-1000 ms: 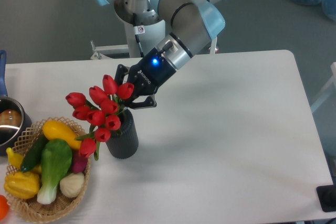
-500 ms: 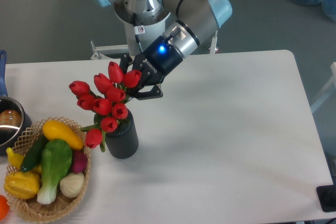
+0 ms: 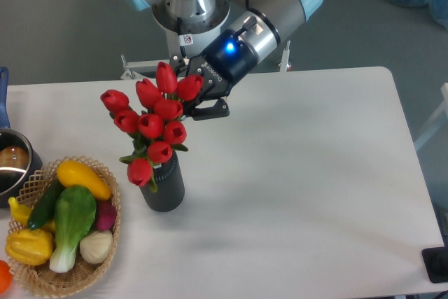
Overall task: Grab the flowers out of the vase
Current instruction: 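Lift the gripped tulips straight up out of the black vase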
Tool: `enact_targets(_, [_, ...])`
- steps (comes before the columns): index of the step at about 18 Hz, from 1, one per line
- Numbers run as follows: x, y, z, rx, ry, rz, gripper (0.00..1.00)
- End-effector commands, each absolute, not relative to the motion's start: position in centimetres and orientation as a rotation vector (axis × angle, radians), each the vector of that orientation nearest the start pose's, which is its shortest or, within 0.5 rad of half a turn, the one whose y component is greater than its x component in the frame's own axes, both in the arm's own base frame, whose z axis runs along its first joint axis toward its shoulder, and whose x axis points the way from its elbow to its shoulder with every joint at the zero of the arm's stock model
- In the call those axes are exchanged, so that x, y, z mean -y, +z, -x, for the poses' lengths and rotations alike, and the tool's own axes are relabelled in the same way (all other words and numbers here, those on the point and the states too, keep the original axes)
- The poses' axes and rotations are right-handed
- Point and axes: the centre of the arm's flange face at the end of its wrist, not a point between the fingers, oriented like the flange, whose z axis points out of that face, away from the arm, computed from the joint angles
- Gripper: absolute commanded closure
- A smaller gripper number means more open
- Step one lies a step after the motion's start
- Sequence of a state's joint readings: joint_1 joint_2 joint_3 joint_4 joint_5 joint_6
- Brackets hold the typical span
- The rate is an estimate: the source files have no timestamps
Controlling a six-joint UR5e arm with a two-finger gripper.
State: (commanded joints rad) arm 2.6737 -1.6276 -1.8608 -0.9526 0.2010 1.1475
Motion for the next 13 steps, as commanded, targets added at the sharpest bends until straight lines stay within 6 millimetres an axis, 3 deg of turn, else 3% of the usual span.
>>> enact_targets(13, [-41.1,48.7,35.4,-0.194,-0.392,1.701,1.0])
